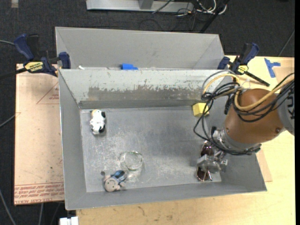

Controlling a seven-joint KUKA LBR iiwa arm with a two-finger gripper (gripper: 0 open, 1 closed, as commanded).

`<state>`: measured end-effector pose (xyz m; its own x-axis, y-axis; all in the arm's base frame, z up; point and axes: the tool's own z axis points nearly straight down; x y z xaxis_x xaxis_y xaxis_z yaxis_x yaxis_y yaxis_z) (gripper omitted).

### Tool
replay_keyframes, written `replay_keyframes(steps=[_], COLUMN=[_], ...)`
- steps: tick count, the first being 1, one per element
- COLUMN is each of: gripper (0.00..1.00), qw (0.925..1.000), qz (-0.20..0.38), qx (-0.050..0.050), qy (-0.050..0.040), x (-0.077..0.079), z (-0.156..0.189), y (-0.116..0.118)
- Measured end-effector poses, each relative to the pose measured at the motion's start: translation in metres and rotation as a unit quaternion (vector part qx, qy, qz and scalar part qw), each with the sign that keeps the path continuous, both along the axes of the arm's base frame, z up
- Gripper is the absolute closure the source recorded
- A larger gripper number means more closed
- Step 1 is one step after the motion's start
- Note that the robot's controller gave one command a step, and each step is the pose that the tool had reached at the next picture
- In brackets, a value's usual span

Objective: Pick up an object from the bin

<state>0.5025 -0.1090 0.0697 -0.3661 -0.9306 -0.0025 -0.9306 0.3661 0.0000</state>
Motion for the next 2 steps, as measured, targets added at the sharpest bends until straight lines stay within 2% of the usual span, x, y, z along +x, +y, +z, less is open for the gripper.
replay_keyframes(steps=[2], gripper=[1.0], qw=[1.0], qz=[0.0], qx=[0.0], qy=[0.0005], x=[-0.0003], z=[0.0008], y=[0.0001])
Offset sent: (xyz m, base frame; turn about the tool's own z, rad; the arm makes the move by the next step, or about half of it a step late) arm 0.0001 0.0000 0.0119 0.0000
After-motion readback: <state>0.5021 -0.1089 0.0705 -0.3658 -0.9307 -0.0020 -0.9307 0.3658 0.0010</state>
